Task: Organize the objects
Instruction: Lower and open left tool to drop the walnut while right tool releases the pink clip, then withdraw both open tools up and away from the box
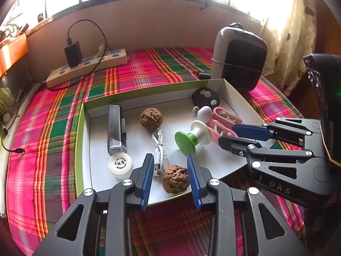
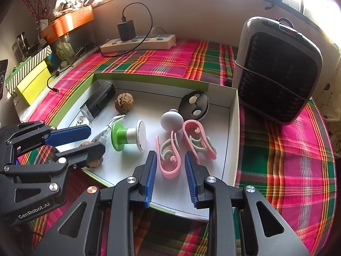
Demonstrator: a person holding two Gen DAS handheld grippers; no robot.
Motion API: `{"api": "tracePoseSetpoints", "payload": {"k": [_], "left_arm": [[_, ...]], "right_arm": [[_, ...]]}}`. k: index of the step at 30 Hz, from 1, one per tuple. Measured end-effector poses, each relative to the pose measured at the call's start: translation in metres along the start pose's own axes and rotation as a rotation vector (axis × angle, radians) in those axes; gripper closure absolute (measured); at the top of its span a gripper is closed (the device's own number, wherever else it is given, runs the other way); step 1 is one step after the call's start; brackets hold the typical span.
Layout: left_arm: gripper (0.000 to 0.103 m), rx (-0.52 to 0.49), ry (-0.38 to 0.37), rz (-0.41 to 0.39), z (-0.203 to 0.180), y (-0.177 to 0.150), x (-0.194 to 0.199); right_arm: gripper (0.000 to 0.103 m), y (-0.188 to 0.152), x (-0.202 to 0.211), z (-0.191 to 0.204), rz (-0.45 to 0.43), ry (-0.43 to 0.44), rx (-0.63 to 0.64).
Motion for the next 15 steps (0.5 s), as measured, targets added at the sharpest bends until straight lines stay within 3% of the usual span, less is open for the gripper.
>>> {"api": "tracePoseSetpoints", "payload": {"k": [15], "left_arm": [[0.073,0.048,0.119,-0.068,0.004,-0.007,0.038]], "right_arm": [[0.075,-0.002,0.038,0.015,-0.095,-0.036,-0.029]]}}
Point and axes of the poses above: each gripper's, at about its wrist camera, not at the fingertips, and x roughly against the way its jaws point, z to its left, y to its top, the point moved 4 cm from there along -x, roughly the way its jaws point, and after that the axes turned 11 degrees about -z, right-handed, at the moved point
